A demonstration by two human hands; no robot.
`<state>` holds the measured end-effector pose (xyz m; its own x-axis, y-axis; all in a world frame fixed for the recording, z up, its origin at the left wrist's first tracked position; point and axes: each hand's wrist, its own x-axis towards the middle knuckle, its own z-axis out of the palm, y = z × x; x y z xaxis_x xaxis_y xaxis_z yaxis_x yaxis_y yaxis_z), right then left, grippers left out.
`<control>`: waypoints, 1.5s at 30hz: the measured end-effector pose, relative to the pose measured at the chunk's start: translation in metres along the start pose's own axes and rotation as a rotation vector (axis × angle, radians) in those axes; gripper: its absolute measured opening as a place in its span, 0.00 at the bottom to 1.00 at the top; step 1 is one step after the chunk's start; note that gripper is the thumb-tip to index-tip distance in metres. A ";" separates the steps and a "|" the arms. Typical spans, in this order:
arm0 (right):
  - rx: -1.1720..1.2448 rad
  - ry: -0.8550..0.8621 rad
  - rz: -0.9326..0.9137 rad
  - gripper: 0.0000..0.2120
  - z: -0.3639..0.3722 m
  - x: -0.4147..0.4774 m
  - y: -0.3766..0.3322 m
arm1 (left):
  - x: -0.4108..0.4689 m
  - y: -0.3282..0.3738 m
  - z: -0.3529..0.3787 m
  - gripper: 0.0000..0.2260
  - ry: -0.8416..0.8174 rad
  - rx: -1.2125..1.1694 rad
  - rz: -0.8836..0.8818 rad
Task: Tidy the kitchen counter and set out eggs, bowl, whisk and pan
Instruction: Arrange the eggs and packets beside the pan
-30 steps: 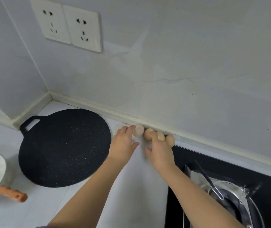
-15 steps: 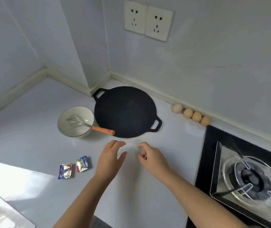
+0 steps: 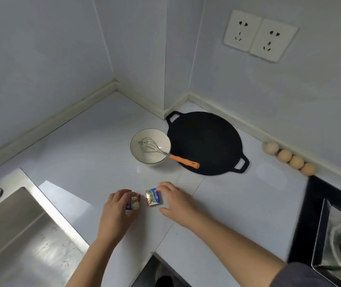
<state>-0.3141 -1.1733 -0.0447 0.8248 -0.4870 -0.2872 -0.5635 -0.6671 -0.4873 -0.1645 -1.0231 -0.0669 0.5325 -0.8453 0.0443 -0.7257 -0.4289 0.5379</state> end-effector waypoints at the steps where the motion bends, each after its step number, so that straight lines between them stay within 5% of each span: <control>1: -0.015 -0.018 -0.011 0.26 0.001 0.004 -0.002 | 0.001 -0.003 -0.001 0.18 -0.022 0.009 0.013; 18: -0.084 0.017 -0.039 0.21 0.013 0.009 0.005 | 0.009 0.004 0.003 0.17 -0.129 -0.039 -0.003; 35: 0.018 0.379 0.587 0.17 -0.083 -0.154 0.228 | 0.085 0.254 0.161 0.16 -0.383 -0.075 0.557; 45: 0.025 0.465 0.656 0.16 -0.120 -0.150 0.309 | 0.143 0.347 0.234 0.10 -0.362 0.018 0.623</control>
<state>-0.6172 -1.3739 -0.0532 0.2198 -0.9638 -0.1508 -0.9208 -0.1539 -0.3583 -0.4423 -1.3676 -0.0713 -0.1583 -0.9859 0.0545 -0.8563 0.1646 0.4896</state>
